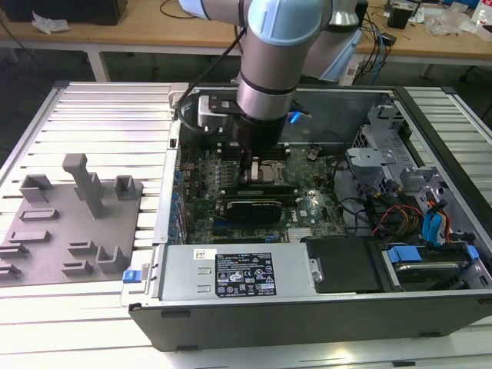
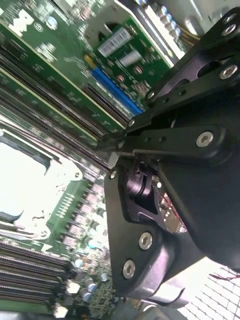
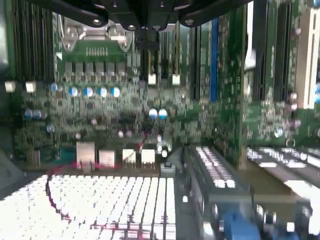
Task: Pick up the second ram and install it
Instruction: 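Press down the second ram until it locks into place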
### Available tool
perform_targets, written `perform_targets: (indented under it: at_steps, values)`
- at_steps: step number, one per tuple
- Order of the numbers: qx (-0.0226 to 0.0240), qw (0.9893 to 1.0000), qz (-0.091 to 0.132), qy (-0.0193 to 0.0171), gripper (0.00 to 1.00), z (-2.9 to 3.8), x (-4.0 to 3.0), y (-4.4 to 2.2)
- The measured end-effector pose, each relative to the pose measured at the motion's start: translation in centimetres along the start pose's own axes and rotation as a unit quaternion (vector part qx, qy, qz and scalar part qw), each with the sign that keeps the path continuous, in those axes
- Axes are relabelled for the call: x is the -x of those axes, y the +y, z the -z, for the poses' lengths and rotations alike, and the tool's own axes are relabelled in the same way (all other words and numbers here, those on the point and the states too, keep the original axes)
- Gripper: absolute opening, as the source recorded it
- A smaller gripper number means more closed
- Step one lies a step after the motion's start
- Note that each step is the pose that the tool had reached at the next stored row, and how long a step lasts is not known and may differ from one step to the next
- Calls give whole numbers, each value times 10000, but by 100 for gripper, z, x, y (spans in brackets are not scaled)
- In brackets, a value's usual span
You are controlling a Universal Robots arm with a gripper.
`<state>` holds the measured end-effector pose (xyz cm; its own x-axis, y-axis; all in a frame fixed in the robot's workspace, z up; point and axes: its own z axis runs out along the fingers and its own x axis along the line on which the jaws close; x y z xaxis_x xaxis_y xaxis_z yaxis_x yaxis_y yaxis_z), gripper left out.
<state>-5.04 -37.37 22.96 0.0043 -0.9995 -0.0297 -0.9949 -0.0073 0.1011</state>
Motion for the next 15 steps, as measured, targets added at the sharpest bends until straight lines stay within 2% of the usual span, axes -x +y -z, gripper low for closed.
perform_targets:
  at_steps: [2,3,4,6,8,11,12,15]
  values:
    - [9,10000,0,1,11,18,-1,-149]
    - [10,10000,0,0,11,32,-1,-199]
    - [10,10000,0,0,11,84,1,-219]
    - [10,10000,0,0,11,242,6,-234]
    - [10,10000,0,0,11,302,8,-246]
    - [10,10000,-1,0,11,484,15,-253]
    - [10,10000,0,0,11,503,15,-251]
    - [10,10000,0,-1,11,505,15,-251]
